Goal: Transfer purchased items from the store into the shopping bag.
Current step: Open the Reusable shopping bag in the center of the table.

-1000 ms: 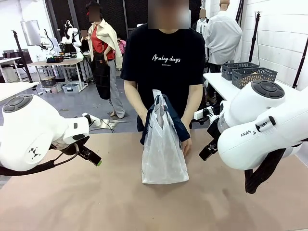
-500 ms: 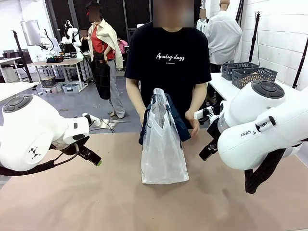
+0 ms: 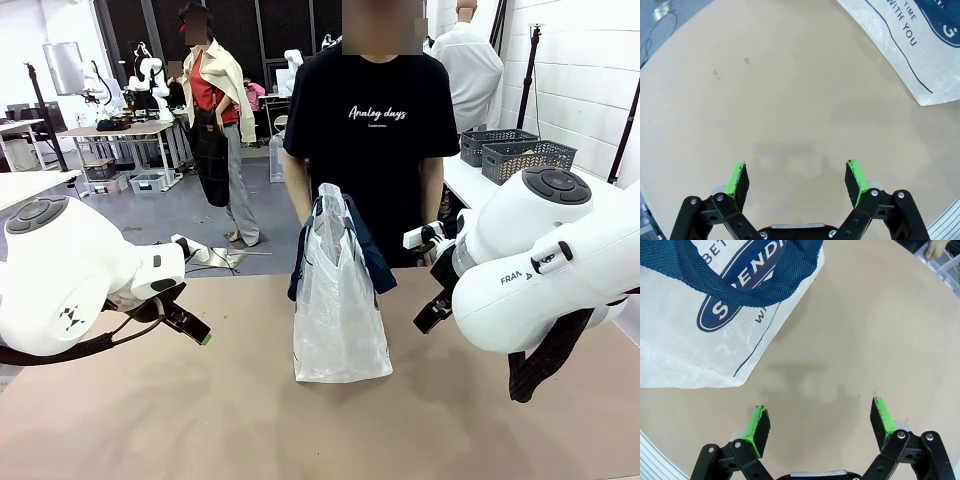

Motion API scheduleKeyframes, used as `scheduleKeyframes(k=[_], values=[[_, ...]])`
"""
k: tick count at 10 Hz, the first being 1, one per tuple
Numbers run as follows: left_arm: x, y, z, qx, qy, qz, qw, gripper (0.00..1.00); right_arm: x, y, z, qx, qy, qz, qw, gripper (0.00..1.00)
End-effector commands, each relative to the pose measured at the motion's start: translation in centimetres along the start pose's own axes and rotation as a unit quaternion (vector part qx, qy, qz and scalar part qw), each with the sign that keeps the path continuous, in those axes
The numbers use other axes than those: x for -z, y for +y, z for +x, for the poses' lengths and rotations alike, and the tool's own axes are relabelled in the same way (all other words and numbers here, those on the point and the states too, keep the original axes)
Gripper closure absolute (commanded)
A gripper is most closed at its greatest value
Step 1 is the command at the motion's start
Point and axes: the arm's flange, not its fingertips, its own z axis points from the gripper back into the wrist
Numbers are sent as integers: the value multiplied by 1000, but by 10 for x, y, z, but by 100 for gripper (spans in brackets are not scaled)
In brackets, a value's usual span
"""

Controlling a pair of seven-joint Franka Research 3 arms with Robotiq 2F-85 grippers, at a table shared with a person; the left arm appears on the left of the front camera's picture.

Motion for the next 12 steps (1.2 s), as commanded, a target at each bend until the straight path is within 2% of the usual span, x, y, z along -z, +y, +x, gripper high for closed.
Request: scheduleKeyframes(k=[1,12], values=[[0,1,0,-2,0,0,1000,0,0,0,0,0,0,0,1000,0],[0,1,0,-2,0,0,1000,0,0,0,0,0,0,0,1000,0]])
